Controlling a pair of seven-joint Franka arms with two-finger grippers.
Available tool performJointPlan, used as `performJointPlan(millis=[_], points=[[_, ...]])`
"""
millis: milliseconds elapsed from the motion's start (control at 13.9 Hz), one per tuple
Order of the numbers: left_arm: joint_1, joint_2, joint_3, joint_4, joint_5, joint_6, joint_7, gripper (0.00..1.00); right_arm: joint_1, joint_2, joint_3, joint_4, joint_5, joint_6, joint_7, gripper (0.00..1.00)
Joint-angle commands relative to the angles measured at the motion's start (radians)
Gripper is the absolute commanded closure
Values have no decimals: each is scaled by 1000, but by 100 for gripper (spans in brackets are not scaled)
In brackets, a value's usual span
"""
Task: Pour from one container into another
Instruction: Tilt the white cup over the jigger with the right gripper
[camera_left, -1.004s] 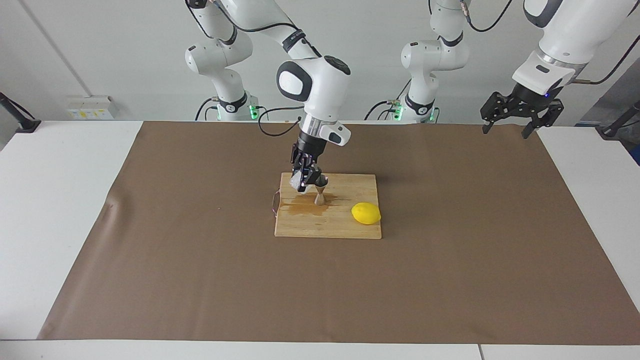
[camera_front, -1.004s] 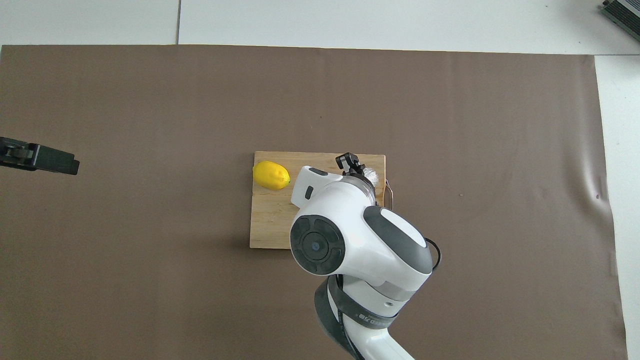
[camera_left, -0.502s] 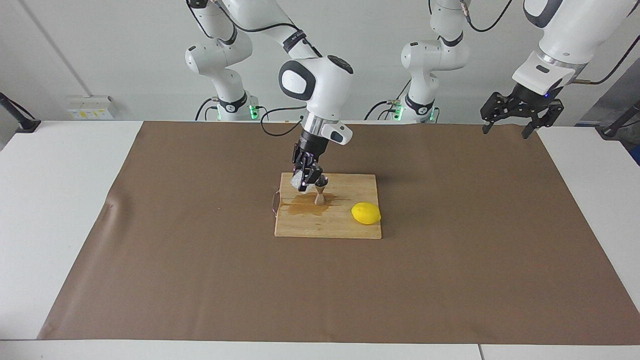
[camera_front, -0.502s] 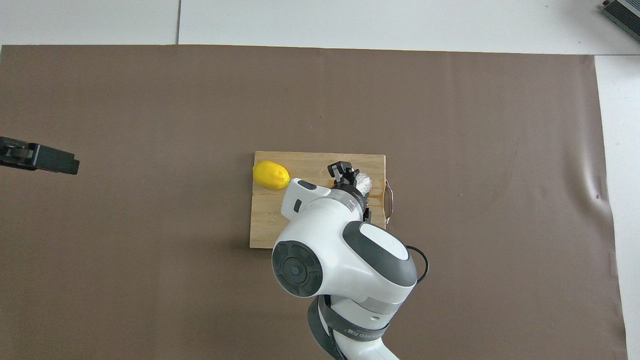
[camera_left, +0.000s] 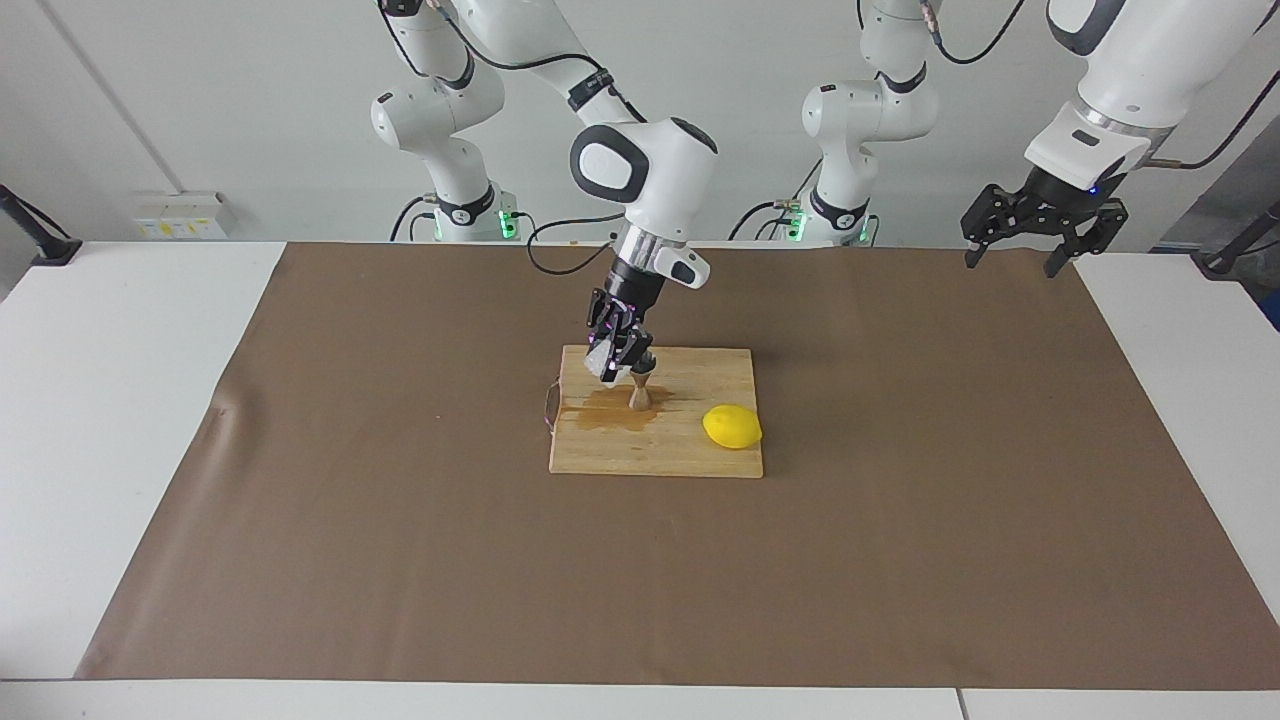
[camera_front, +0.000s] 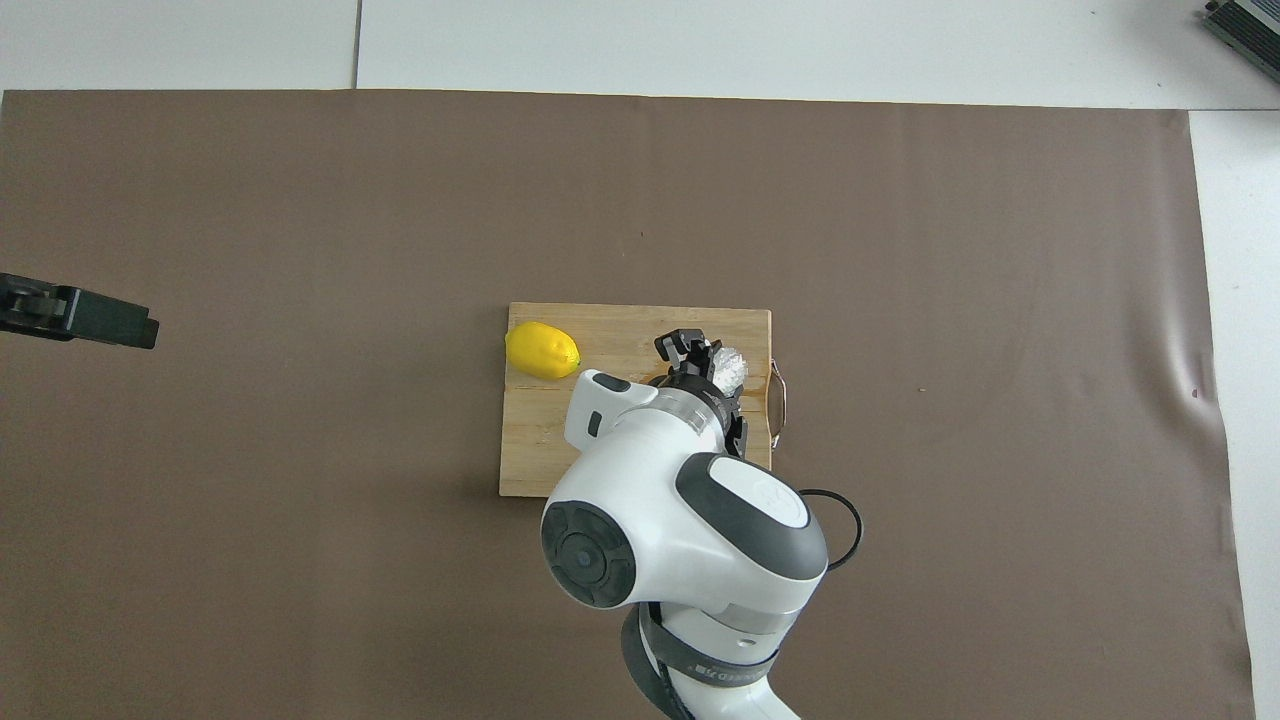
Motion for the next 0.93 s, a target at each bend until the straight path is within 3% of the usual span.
performJointPlan(millis=[0, 502, 860], points=[[-1, -4, -1, -13, 8, 21, 5, 0, 4, -22, 5, -33, -59, 15, 58, 63], [-1, -4, 0, -13, 8, 21, 5, 0, 12, -24, 10, -30, -77, -1, 58, 63], [-1, -4, 0, -13, 8, 21, 5, 0, -16, -39, 10, -24, 47, 12, 55, 63]])
